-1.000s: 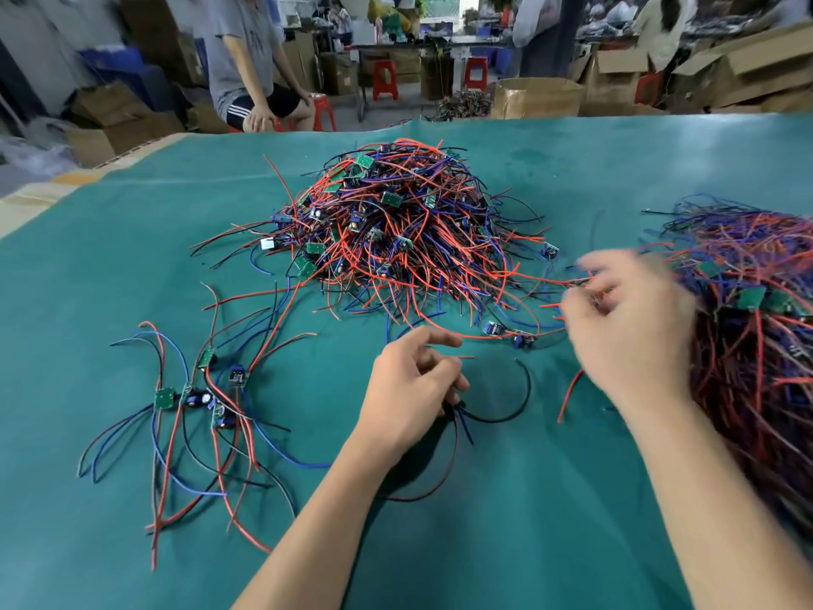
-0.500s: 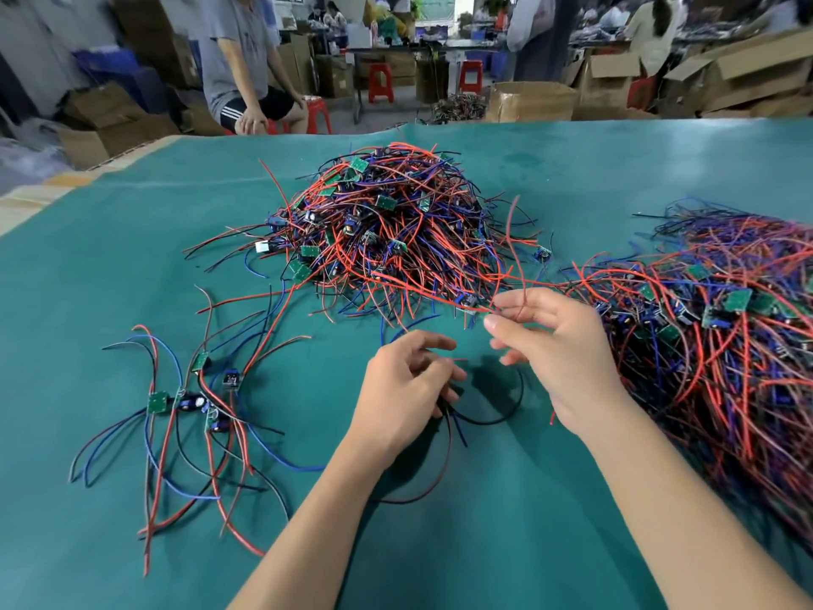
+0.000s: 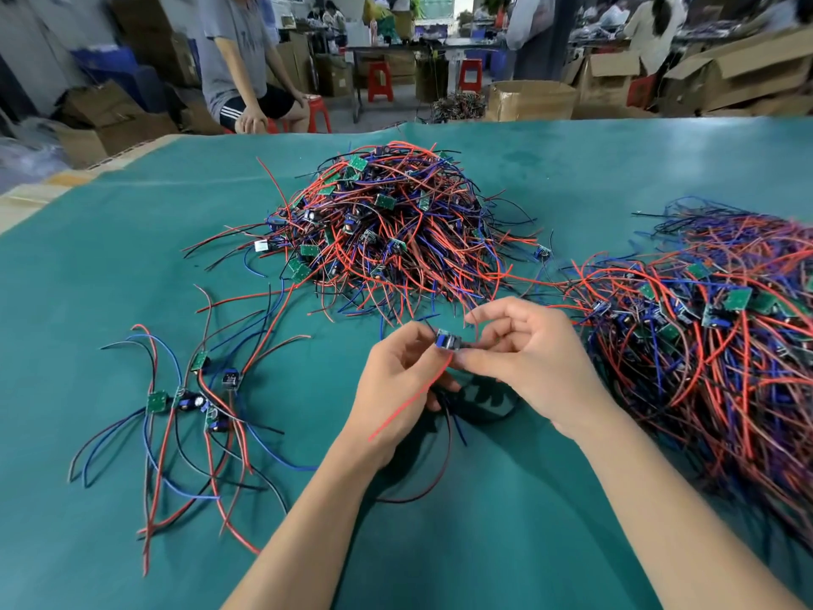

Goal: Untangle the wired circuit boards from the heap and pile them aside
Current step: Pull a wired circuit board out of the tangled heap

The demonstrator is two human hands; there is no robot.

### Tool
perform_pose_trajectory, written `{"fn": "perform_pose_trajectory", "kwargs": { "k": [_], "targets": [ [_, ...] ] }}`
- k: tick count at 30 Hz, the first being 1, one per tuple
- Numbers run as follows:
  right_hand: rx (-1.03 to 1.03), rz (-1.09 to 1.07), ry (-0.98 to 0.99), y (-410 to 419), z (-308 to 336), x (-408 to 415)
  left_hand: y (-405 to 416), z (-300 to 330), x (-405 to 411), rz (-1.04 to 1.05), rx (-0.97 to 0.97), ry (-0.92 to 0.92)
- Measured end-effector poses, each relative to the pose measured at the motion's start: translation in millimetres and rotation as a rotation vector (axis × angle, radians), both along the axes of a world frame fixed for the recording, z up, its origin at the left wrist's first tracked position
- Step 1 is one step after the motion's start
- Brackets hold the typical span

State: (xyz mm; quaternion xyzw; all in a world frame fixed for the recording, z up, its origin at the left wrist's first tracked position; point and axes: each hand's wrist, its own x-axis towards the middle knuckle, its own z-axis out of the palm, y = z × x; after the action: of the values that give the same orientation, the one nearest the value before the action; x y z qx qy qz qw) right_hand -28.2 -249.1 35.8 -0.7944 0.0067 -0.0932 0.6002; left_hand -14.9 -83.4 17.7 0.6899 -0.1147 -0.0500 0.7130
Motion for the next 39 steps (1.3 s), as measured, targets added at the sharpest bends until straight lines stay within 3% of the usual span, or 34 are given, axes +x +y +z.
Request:
{"fn": "perform_pose_trajectory", "kwargs": {
  "k": [11,16,18,22,29,39],
  "targets": [
    [-0.363,-0.111,-0.056,-9.3,5.7,-2.1,0.9,-0.2,4.8,0.231,-0.259,0.096],
    [-0.385,-0.126,-0.066,-8.1,1.1,0.7,1.2,-1.0,3.2,0.166,-0.204,0.056],
    [-0.313,-0.085,-0.055,-4.0,1.1,-0.3,1.2,-0.7,2.2,0.106,-0.155,0.036],
    [0.028,0.046,0.018,5.3,0.6,-1.6,2.9,1.8,0.7,0.005,-0.121,0.047],
    [0.352,0.064,0.114,2.7,3.7,0.4,5.7,3.1,-0.9,-0.073,-0.063,0.015],
    [0.392,-0.099,0.041,1.6,0.9,3.5,5.1,1.0,-0.2,-0.063,-0.114,0.031]
  ]
}}
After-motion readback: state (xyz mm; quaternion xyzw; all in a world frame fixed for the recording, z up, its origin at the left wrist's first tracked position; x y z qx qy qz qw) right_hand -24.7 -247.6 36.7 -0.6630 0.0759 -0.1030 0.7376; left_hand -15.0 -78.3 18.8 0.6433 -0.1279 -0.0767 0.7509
